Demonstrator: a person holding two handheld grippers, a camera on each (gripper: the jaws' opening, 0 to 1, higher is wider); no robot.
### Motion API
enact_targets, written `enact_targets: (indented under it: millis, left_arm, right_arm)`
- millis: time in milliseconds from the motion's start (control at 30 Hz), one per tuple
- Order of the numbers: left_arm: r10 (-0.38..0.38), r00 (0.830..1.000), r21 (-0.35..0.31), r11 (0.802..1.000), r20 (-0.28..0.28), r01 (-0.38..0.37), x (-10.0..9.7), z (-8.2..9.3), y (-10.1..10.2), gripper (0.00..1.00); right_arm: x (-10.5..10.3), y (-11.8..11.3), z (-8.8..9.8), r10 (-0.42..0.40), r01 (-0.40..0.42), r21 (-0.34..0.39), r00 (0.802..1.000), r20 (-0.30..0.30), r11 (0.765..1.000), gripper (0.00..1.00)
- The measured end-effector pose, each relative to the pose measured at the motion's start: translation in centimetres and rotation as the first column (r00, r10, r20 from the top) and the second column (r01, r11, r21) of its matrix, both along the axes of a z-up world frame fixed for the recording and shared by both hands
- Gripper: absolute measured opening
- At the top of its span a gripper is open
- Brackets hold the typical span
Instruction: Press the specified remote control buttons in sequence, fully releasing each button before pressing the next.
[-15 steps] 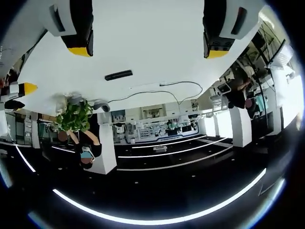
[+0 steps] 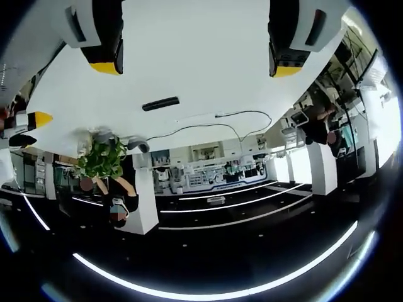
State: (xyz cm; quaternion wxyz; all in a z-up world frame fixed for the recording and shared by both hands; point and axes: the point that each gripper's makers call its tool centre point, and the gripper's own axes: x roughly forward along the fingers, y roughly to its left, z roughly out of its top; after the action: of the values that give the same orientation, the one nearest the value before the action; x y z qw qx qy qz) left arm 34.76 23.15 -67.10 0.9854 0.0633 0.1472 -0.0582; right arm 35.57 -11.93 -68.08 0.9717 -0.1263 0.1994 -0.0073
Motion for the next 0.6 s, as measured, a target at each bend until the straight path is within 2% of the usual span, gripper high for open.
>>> enact_targets:
  millis: [133, 233, 467, 600]
  left_arm:
    - [-0.016, 1.0, -0.006, 1.0, -0.009, 0.016, 0.0, -0.1, -0.3, 1.0]
    - [-0.028, 1.0, -0.022, 0.999, -0.013, 0.028, 0.2, -0.1, -0.6, 1.0]
    - [-0.04, 0.999, -0.003, 0.999, -0.025, 0.04, 0.5, -0.3, -0.8, 0.98]
    - [-0.067, 0.997, -0.037, 0.997, -0.029, 0.066, 1.6, 0.4, -1.1, 0.97]
  right_arm:
    - [0.1, 0.1, 0.3, 0.007, -0.008, 0.013, 1.0, 0.015, 1.0, 0.76]
    - [0.2, 0.1, 0.0, 0.009, -0.009, 0.012, 1.0, 0.002, 1.0, 0.76]
    - [0.3, 0.0, 0.0, 0.006, -0.006, 0.018, 1.0, -0.002, 1.0, 0.72]
    - [0.3, -0.1, -0.3, 0.006, -0.006, 0.017, 1.0, -0.019, 1.0, 0.71]
